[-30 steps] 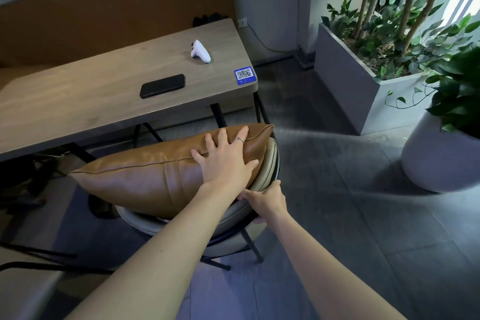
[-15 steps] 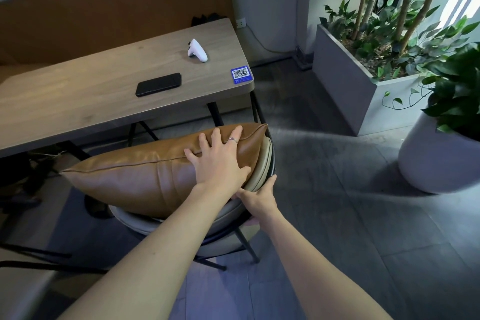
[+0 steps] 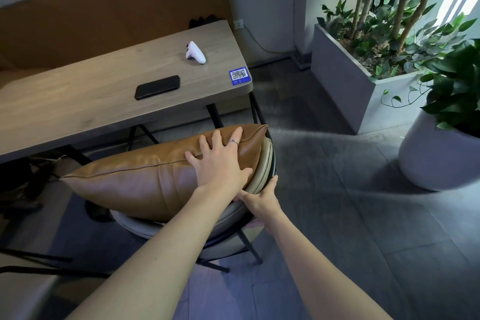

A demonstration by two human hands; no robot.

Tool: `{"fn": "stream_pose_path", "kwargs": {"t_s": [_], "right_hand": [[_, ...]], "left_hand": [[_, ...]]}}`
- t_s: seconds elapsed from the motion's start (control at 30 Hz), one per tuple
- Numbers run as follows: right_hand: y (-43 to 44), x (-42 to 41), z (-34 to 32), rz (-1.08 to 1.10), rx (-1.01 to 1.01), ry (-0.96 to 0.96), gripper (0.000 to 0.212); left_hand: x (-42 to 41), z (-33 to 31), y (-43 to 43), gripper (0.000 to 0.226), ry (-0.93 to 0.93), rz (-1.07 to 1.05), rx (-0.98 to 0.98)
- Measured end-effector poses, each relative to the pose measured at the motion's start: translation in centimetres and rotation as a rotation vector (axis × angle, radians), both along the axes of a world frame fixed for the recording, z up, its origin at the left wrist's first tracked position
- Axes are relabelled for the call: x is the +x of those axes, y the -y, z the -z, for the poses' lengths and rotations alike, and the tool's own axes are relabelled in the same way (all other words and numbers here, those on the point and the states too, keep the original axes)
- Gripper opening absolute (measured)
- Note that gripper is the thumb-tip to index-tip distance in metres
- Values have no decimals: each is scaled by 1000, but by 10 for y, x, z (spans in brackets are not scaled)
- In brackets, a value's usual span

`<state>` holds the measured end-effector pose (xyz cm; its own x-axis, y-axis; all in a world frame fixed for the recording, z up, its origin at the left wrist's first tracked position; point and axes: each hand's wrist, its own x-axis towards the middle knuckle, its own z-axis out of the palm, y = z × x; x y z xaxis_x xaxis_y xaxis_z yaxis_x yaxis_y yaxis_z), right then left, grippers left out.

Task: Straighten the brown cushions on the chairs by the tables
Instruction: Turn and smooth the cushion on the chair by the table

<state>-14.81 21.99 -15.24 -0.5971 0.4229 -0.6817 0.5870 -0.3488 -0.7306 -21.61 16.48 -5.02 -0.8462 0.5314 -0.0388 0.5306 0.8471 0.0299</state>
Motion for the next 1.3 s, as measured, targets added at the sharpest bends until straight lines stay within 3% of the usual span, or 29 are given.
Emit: {"fn": "stream_pose_path", "kwargs": {"t_s": [0.3,0.93,1.07,1.13,1.2,1.3], "right_hand": [[1,1,1,36,-92,-19,138],[0,-1,0,7,-73,3,138],[-2,8,-6,-77,-30,49,139],[0,14,-14,-164,83,104,137],[-2,20,-31,-343,332,194,110],[-7,26,-68,-582,607,262,45]], "left_hand": [[2,3,-1,94,-9,-4,6],[4,2,1,94,-13,-1,-2],[3,-5,4,96,42,25,-24],[1,-13,10,93,81,51,-20],[0,-24,19,87,113,92,-22],[2,-44,38,77,165,175,-56]]}}
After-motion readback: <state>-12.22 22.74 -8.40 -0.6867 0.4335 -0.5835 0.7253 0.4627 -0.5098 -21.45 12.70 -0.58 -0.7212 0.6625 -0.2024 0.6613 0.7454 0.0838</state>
